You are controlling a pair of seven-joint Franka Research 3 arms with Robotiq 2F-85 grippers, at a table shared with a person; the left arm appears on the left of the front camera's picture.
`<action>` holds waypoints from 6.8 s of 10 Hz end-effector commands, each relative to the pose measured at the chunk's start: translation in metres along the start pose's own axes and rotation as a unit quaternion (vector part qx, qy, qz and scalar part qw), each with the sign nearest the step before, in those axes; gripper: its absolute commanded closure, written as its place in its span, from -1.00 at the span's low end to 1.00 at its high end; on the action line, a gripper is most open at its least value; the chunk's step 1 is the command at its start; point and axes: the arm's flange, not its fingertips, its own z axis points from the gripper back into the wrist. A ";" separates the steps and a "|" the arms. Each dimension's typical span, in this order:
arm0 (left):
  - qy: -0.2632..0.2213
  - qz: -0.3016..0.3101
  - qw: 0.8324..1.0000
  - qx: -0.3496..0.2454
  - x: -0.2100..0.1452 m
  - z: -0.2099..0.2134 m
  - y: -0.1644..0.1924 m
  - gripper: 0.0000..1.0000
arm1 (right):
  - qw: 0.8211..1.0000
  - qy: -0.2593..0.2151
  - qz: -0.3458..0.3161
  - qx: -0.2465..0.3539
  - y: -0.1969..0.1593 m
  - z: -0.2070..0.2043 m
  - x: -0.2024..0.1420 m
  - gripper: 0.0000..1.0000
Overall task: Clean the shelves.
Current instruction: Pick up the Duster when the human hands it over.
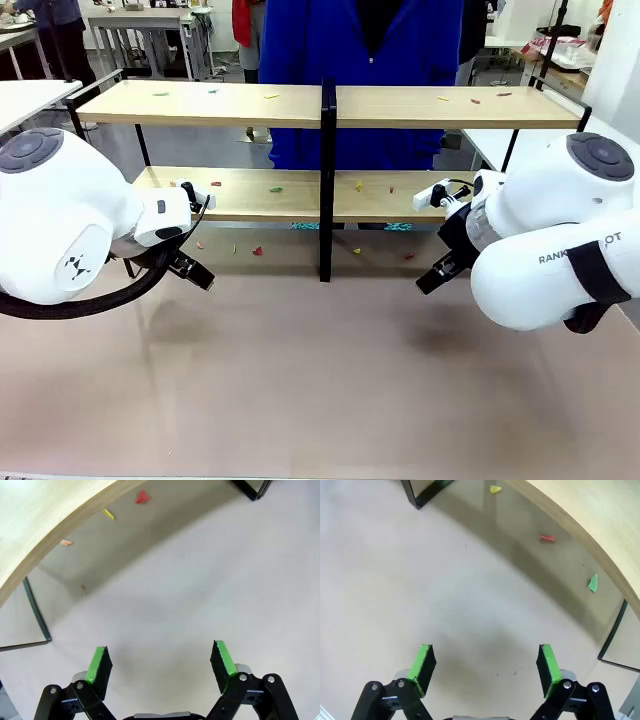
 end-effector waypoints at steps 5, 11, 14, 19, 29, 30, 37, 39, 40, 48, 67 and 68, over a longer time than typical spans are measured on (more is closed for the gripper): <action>0.000 0.000 1.000 0.000 0.000 0.000 0.000 -1.00 | 1.000 0.000 0.000 0.000 0.000 0.000 0.000 -1.00; 0.000 0.000 1.000 0.000 0.000 0.000 0.000 -1.00 | 1.000 0.000 0.000 0.000 0.000 0.000 0.000 -1.00; 0.000 0.000 1.000 0.000 0.000 0.000 0.000 -1.00 | 1.000 0.000 0.000 0.000 0.000 0.000 0.000 -1.00; -0.049 -0.037 0.997 -0.040 -0.018 0.079 0.010 -1.00 | 0.998 -0.046 0.025 0.029 -0.008 0.074 -0.014 -1.00; -0.337 -0.080 0.931 -0.113 -0.131 0.277 0.066 -1.00 | 0.974 -0.211 0.083 0.010 -0.065 0.275 -0.097 -1.00; -0.340 -0.053 0.934 -0.100 -0.128 0.277 0.069 -1.00 | 0.974 -0.211 0.081 0.011 -0.067 0.274 -0.096 -1.00; -0.336 0.002 0.939 -0.075 -0.125 0.275 0.078 -1.00 | 0.975 -0.201 0.096 0.019 -0.068 0.260 -0.086 -1.00; -0.333 -0.007 0.939 -0.080 -0.078 0.329 0.138 -1.00 | 0.974 -0.202 0.097 0.020 -0.069 0.258 -0.088 -1.00; -0.333 -0.007 0.939 -0.080 -0.078 0.329 0.138 -1.00 | 0.974 -0.204 0.097 0.018 -0.069 0.259 -0.088 -1.00; -0.333 -0.007 0.939 -0.080 -0.078 0.329 0.138 -1.00 | 0.960 -0.276 -0.017 0.049 -0.065 0.277 -0.073 -1.00; -0.333 -0.007 0.939 -0.080 -0.078 0.329 0.138 -1.00 | 0.930 -0.102 -0.249 0.249 -0.161 0.325 0.053 -1.00; -0.333 -0.007 0.939 -0.080 -0.078 0.329 0.138 -1.00 | 0.896 -0.094 -0.339 0.270 -0.180 0.326 0.088 -1.00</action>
